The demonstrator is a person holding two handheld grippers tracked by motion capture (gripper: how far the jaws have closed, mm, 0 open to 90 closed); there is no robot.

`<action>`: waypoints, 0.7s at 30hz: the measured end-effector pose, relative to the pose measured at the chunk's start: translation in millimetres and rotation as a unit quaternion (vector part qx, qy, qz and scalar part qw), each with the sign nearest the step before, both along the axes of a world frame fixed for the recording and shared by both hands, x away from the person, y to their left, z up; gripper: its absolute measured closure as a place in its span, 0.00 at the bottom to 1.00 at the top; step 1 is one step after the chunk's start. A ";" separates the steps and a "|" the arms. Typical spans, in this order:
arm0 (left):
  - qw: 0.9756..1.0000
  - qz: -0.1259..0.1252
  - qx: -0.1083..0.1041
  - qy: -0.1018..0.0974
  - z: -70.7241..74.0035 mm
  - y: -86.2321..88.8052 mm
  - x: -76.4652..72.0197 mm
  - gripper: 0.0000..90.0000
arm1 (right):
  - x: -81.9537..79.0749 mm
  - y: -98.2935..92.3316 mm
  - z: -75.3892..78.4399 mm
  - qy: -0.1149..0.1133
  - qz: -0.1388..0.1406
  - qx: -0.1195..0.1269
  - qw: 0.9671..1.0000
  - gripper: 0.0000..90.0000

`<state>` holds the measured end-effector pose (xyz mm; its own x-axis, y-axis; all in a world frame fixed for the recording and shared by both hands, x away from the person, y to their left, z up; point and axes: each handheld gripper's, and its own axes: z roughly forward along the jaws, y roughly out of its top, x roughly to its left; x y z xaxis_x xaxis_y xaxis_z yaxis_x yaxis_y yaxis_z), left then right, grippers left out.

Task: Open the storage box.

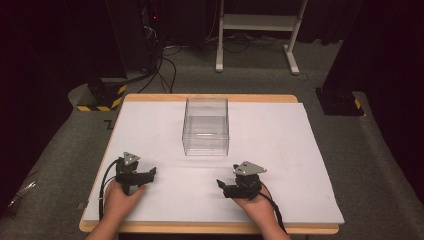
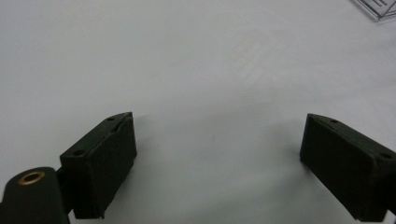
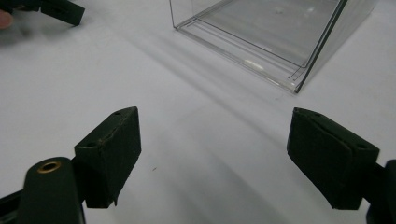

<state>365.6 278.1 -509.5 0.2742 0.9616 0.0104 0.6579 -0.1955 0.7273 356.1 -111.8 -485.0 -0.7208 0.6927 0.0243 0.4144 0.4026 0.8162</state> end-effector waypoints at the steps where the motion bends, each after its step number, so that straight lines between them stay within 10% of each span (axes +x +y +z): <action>1: 1.000 0.000 0.000 0.000 0.0 0.0 0.0 0.12 | 0.0 0.0 0.0 0.000 0.000 0.000 1.000 0.19; 21: 1.000 -0.001 0.001 0.000 0.1 0.1 0.0 0.12 | 37.7 38.6 22.1 -0.034 -0.008 0.027 0.999 0.25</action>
